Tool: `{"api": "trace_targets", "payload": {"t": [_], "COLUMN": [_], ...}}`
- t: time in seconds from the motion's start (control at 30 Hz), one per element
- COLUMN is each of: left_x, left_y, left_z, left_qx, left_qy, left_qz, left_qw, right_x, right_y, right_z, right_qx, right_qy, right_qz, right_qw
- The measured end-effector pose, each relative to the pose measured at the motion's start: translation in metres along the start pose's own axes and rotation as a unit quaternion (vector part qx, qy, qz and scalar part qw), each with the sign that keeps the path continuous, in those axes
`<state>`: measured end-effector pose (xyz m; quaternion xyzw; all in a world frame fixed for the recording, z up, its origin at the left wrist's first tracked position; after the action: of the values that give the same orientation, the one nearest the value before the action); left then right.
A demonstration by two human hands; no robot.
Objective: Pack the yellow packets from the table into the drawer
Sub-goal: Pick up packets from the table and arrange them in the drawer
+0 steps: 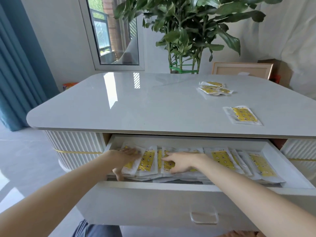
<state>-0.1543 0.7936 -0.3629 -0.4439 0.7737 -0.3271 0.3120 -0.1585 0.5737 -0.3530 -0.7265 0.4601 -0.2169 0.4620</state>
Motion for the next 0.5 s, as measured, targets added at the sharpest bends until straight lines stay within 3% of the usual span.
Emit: {"api": "trace_targets", "payload": {"t": [0.5], "left_x": [-0.014], "left_y": [0.004], "left_z": [0.002], "left_qx": [0.056], "left_qy": [-0.036], "left_qz": [-0.037], "left_qw": [0.997], "right_x": [0.001], "right_y": [0.001], "right_z": [0.001], "right_qx": [0.06], "right_qy": [0.006], "right_qz": [0.086], "right_qw": [0.994]}}
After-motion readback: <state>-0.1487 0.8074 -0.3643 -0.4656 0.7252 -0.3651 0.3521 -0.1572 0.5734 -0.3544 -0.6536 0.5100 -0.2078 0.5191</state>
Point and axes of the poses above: each hand's wrist, its own z-axis towards the middle knuckle, its own y-axis out of the palm, x = y × z, the point moved 2 cm from there along z, towards the middle knuckle, and after that the axes turned 3 degrees about -z, right-handed, at the moved point
